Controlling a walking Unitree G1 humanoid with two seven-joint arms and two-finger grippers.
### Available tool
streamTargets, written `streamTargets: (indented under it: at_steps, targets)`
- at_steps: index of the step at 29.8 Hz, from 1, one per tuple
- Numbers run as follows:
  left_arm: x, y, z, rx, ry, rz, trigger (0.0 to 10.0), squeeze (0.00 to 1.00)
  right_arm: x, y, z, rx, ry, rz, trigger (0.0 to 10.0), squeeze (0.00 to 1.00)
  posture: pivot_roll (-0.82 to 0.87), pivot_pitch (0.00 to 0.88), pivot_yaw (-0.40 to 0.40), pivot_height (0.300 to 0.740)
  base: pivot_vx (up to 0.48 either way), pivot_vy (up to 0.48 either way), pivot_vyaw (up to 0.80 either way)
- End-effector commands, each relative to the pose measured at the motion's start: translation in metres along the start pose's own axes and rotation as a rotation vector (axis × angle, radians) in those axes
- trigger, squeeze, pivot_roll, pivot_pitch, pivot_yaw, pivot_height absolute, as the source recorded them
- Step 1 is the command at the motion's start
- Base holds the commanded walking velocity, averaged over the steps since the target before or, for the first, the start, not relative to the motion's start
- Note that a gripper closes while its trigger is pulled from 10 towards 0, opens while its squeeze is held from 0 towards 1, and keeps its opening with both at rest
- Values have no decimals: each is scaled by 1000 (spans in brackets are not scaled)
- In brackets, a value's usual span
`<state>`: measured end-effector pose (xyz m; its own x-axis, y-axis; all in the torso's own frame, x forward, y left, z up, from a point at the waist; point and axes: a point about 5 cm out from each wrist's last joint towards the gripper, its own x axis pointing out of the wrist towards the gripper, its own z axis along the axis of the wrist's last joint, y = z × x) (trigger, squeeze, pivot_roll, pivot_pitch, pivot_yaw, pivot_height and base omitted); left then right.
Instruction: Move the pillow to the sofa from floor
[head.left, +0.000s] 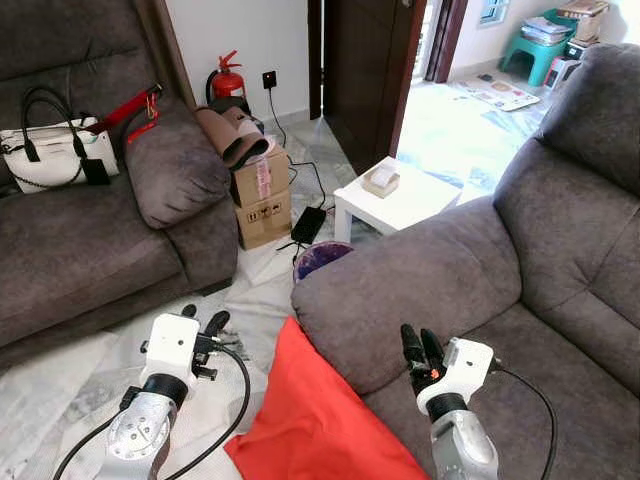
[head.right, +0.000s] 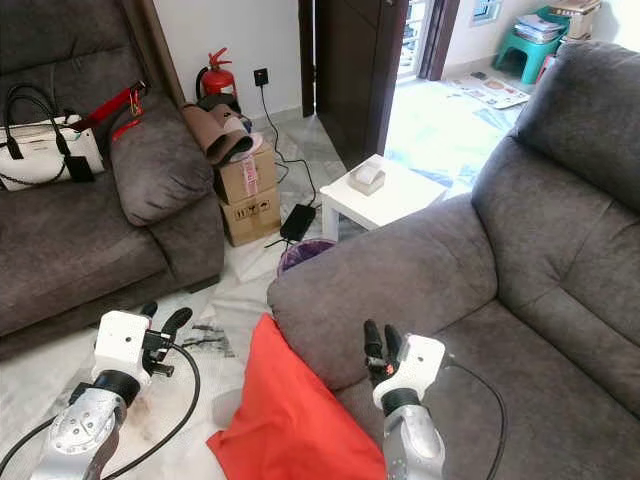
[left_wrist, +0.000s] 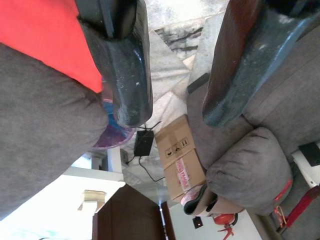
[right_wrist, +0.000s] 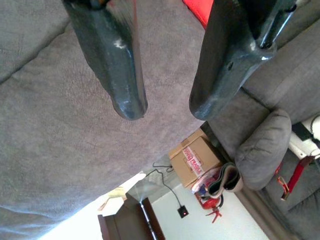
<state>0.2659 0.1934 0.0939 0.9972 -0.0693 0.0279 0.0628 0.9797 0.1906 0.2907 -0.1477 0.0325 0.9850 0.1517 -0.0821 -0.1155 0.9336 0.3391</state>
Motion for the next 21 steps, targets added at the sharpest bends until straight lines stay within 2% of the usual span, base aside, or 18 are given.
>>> streamTargets:
  at_steps: [1, 6, 12, 18, 21]
  targets:
    - [-4, -1, -2, 2, 19, -4, 10000, 0, -3, 0, -3, -16, 26, 17, 10000, 0, 66, 139, 52, 735, 0, 0, 0]
    - [-4, -2, -3, 3, 24, -7, 10000, 0, -3, -2, -2, -28, 27, 15, 10000, 0, 66, 139, 52, 715, 0, 0, 0]
    - [-4, -1, -3, 7, 27, -8, 10000, 0, -4, -2, -3, -23, 18, 1, 10000, 0, 68, 140, 55, 715, 0, 0, 0]
    - [-4, -1, -2, 7, 29, -8, 10000, 0, -3, 3, -5, -36, 56, 32, 10000, 0, 69, 140, 54, 715, 0, 0, 0]
    - [-5, -2, -3, 4, 31, -10, 10000, 0, -4, 2, -3, -28, 34, 34, 10000, 0, 66, 141, 52, 692, 0, 0, 0]
